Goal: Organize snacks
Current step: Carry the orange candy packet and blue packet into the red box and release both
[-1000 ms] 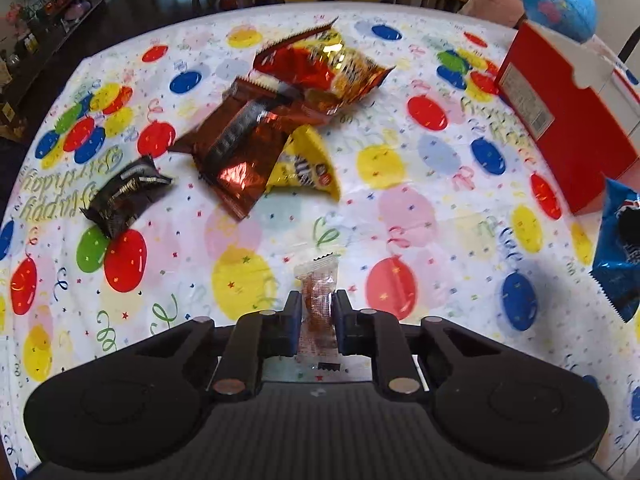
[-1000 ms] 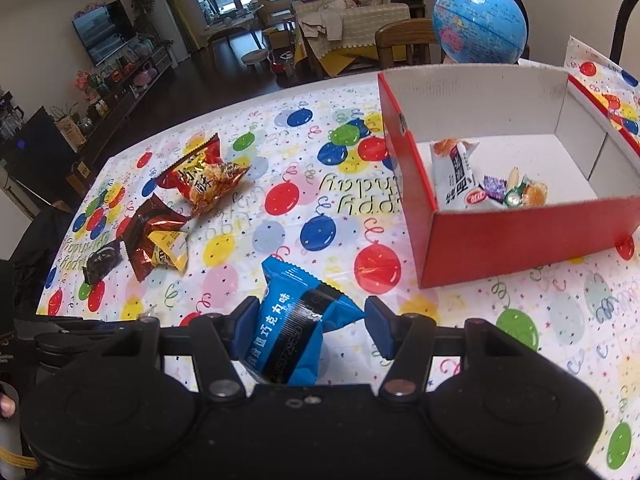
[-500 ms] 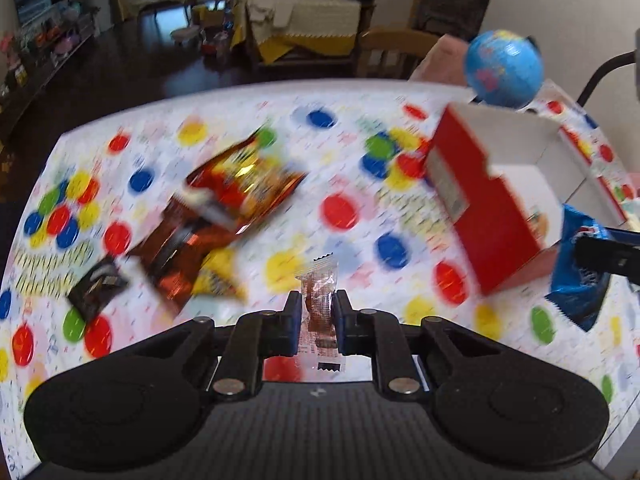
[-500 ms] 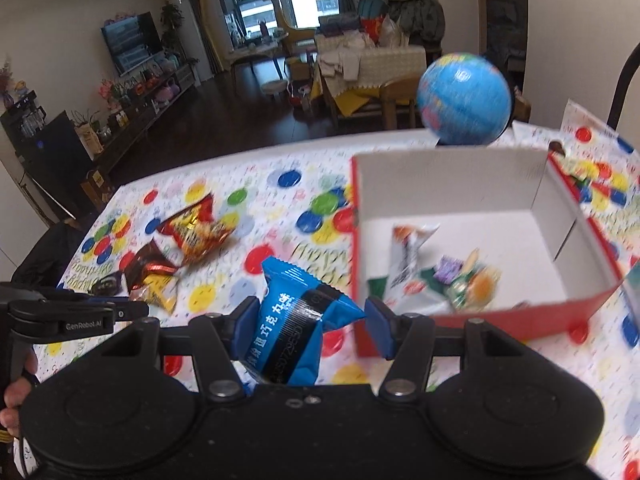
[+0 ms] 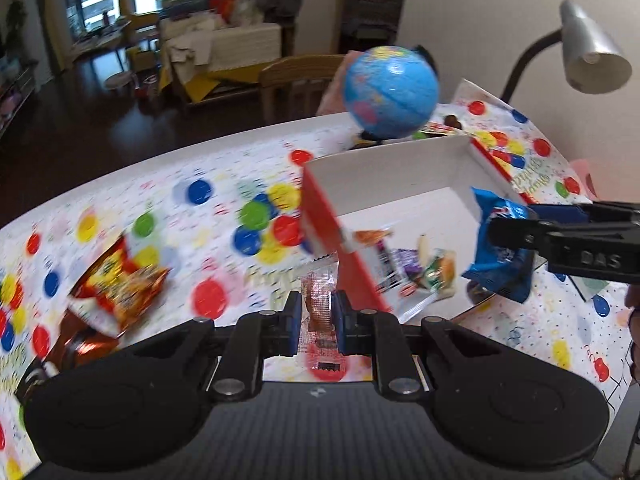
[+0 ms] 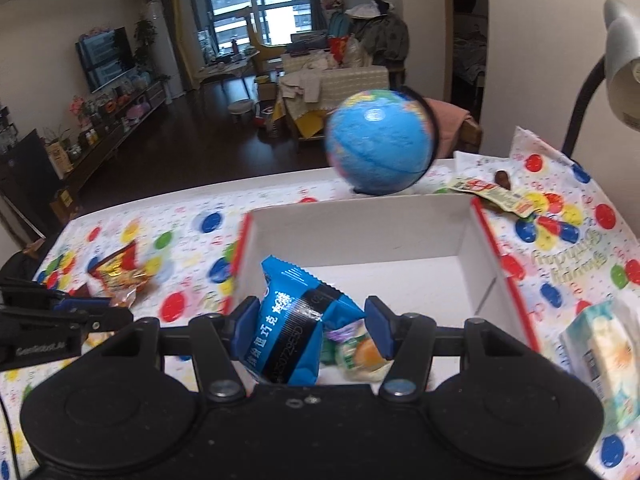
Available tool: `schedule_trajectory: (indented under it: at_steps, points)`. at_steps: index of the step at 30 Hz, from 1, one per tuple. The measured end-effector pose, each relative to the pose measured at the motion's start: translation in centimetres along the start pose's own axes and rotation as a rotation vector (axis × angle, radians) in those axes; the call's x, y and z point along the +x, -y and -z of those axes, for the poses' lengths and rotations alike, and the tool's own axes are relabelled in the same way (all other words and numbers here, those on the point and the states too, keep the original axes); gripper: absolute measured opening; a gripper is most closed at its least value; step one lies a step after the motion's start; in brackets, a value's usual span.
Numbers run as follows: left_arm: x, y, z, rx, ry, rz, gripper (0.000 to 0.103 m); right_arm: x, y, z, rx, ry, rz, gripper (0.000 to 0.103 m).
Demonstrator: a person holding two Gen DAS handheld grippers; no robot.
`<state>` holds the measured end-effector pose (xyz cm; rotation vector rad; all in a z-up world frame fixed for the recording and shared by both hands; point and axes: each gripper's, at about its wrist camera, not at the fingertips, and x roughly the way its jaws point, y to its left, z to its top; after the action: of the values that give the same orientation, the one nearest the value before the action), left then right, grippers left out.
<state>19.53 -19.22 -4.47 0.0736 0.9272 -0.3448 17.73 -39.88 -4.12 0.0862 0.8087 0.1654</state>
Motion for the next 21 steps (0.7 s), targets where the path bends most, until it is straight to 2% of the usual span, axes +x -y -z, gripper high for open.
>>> schedule_trajectory:
  at_steps: [8,15,21]
  points:
    - [3.9,4.4,-2.3,0.050,-0.027,0.022,0.016,2.7,4.9,-0.4,0.050,-0.014,0.063,0.057]
    - [7.7,7.3,-3.3,0.100,-0.069,0.021,0.016,5.5,7.8,0.2,0.083,-0.047,0.140,0.057]
    - [10.3,9.0,-3.9,0.143,-0.098,0.017,0.016,7.3,9.6,0.4,0.089,-0.074,0.171,0.057]
